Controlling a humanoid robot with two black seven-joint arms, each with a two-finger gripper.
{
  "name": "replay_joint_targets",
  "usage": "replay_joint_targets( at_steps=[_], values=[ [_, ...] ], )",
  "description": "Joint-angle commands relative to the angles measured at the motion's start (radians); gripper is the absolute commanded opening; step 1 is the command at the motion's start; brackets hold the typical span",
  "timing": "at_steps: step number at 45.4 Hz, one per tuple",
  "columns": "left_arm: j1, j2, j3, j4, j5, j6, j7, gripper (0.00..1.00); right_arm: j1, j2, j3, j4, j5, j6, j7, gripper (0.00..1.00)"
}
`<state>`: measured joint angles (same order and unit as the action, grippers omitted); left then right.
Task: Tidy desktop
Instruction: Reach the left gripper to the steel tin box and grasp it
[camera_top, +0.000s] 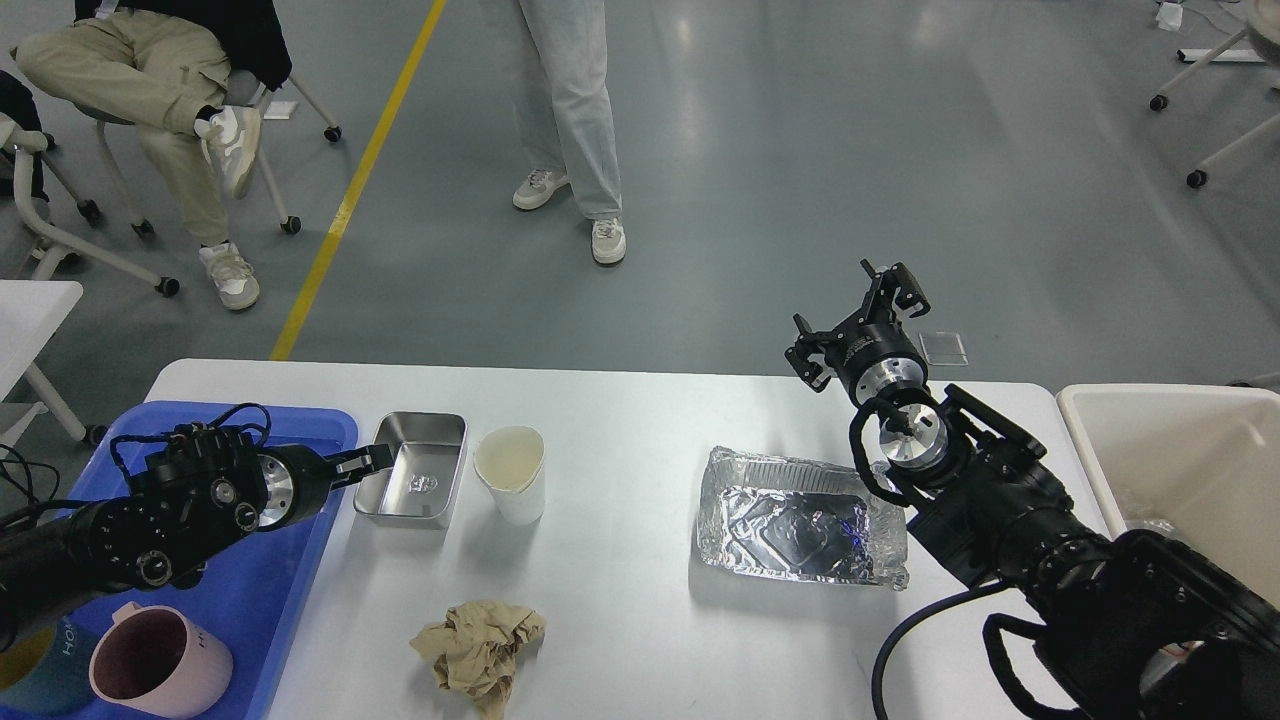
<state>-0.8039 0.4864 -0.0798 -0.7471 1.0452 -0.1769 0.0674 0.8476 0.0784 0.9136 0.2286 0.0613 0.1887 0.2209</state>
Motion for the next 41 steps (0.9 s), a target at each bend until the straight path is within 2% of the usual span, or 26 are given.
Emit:
replay_joint_targets(
  at_steps=[1, 9, 14, 22, 41],
  values=[
    [0.0, 0.0, 0.002, 0.0, -0.001, -0.004, 0.002, 0.53, -0.002, 0.0, -0.001, 0.0, 0.0, 0.0, 0.0, 1.0],
    [0.002, 0.001, 0.002, 0.0, -0.001, -0.015, 0.003, 0.37, 0.001, -0.002, 0.001, 0.0, 0.0, 0.0, 0.0, 1.0],
    [0.002, 0.001, 0.003, 0.0, -0.001, -0.019, 0.003, 0.32, 0.001, -0.002, -0.001, 0.0, 0.0, 0.0, 0.0, 1.0],
    [0.003, 0.001, 0.003, 0.0, -0.001, -0.023, 0.002, 0.3, 0.001, -0.002, -0.001, 0.0, 0.0, 0.0, 0.0, 1.0],
    [0.002, 0.003, 0.028, 0.0, -0.001, -0.055, -0.009, 0.18, 0.004, -0.002, -0.001, 0.0, -0.001, 0.0, 0.0, 1.0]
  ],
)
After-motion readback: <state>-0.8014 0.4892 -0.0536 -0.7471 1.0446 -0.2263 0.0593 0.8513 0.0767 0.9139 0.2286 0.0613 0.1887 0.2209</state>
